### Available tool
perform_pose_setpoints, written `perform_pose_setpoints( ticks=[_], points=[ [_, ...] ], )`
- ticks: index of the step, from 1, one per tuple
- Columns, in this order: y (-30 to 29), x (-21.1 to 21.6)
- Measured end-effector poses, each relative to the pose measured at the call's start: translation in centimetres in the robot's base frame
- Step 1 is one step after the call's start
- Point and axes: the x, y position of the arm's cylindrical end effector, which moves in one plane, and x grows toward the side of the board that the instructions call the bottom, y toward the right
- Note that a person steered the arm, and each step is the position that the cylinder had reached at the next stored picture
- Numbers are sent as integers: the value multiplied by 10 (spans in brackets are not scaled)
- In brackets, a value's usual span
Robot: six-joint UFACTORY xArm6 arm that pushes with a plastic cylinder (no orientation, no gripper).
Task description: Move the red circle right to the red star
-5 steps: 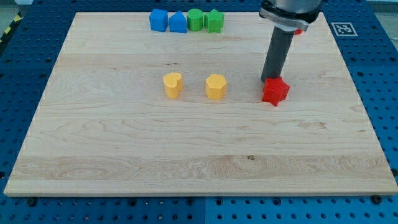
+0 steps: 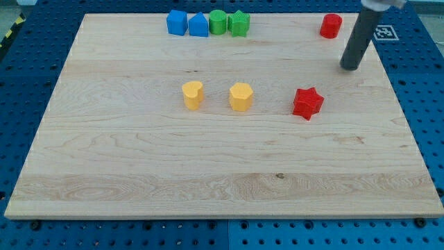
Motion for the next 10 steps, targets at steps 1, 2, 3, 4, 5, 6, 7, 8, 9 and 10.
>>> perform_pose_setpoints(
  ticks=[1, 2, 3, 4, 5, 6, 7, 8, 9, 10],
  points=[
    [36, -50],
    [47, -109],
    [34, -142],
    [21, -142],
    [-13, -142],
    [-28, -142],
    [-28, -137],
    [-28, -119],
    [-28, -97],
    [-28, -78]
  ],
)
